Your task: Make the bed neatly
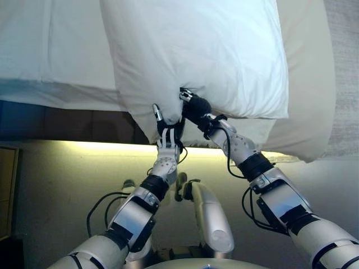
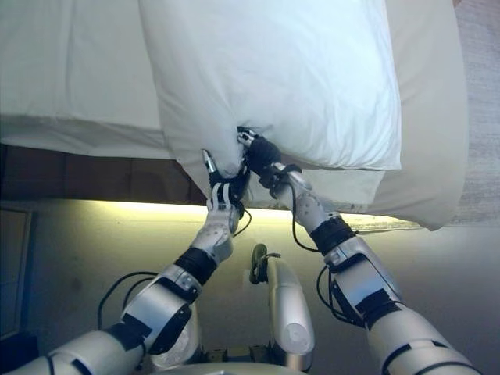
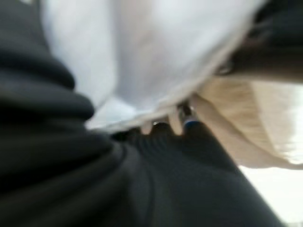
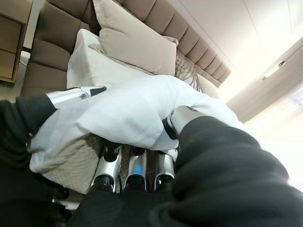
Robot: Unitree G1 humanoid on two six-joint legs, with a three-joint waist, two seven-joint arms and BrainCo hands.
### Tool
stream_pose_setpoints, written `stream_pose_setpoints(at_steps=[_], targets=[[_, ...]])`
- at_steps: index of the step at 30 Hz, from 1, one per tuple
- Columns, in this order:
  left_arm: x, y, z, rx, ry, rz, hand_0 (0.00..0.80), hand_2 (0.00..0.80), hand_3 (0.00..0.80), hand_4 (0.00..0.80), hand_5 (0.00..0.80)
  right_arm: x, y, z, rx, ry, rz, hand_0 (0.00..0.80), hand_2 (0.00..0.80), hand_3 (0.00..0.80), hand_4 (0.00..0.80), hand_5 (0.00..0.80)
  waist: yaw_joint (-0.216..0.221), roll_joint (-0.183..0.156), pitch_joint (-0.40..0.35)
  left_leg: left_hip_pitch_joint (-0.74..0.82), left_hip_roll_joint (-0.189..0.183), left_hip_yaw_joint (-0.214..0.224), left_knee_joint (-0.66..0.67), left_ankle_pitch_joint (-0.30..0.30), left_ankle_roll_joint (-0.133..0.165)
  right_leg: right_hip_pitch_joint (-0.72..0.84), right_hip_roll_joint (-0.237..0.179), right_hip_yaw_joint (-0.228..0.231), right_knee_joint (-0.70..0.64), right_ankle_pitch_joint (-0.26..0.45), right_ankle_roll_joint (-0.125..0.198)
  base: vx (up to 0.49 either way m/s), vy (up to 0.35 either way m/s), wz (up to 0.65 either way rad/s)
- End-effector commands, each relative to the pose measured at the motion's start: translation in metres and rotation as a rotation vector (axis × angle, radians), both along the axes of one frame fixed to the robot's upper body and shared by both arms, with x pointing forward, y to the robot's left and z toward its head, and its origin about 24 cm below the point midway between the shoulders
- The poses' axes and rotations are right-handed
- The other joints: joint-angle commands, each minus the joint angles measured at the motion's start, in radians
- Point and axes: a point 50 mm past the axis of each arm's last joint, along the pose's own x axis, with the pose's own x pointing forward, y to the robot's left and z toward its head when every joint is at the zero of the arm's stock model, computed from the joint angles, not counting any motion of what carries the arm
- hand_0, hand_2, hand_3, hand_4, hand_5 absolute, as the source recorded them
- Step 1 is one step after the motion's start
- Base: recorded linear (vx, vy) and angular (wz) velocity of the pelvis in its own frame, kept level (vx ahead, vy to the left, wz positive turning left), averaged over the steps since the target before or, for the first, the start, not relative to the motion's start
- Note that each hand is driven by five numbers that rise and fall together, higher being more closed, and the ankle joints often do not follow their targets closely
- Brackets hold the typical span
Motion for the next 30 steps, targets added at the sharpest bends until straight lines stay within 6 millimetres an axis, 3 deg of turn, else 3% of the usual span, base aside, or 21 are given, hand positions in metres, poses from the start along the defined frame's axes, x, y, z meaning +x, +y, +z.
stream_pose_setpoints(at_steps=[1,6,7,8,9,30], targets=[[-0.008,-0.062,0.052,-0.071,-0.173,-0.173,0.000,0.000,0.000,0.000,0.000,-0.013,0.035,0.045,0.077,-0.178,0.164,0.800,0.800,0.800,0.800,0.800,-0.015,-0.009,-0.028,-0.011,-0.024,-0.001,-0.047,0.073,0.067,0.069,-0.045,0.013,-0.044,0.027,0.028,0.000,0.000,0.00],[-0.005,-0.057,0.057,-0.075,-0.186,-0.120,0.000,0.000,0.000,0.000,0.000,-0.010,0.033,0.044,0.062,-0.167,0.149,0.800,0.800,0.800,0.800,0.800,-0.016,-0.005,-0.033,-0.008,-0.023,-0.002,-0.048,0.076,0.065,0.070,-0.048,0.013,-0.041,0.027,0.029,0.000,0.006,-0.04],[-0.004,-0.055,0.058,-0.078,-0.191,-0.107,0.242,0.242,0.242,0.242,0.242,-0.010,0.032,0.044,0.060,-0.162,0.144,0.800,0.800,0.800,0.800,0.800,-0.017,-0.004,-0.034,-0.005,-0.024,-0.002,-0.052,0.079,0.065,0.072,-0.047,0.015,-0.043,0.026,0.029,0.002,0.014,-0.04],[-0.003,-0.053,0.060,-0.077,-0.196,-0.097,0.417,0.417,0.417,0.417,0.417,-0.009,0.030,0.043,0.059,-0.157,0.137,0.800,0.800,0.800,0.800,0.800,-0.018,-0.003,-0.035,-0.004,-0.024,-0.003,-0.054,0.080,0.065,0.072,-0.048,0.015,-0.043,0.026,0.029,0.000,0.000,0.00],[-0.002,-0.051,0.061,-0.078,-0.203,-0.082,0.800,0.800,0.800,0.800,0.800,-0.007,0.028,0.043,0.055,-0.154,0.131,0.800,0.800,0.800,0.800,0.800,-0.017,0.000,-0.035,-0.005,-0.025,-0.002,-0.056,0.083,0.064,0.071,-0.048,0.015,-0.043,0.026,0.028,0.000,0.000,0.00],[0.016,-0.010,0.066,-0.027,-0.194,0.060,0.800,0.800,0.800,0.800,0.800,0.004,0.001,0.027,-0.021,-0.113,0.046,0.800,0.800,0.800,0.800,0.800,-0.006,0.026,-0.041,-0.017,-0.037,-0.017,-0.062,0.099,0.058,0.053,-0.070,0.005,-0.027,0.029,0.035,0.000,0.000,0.00]])
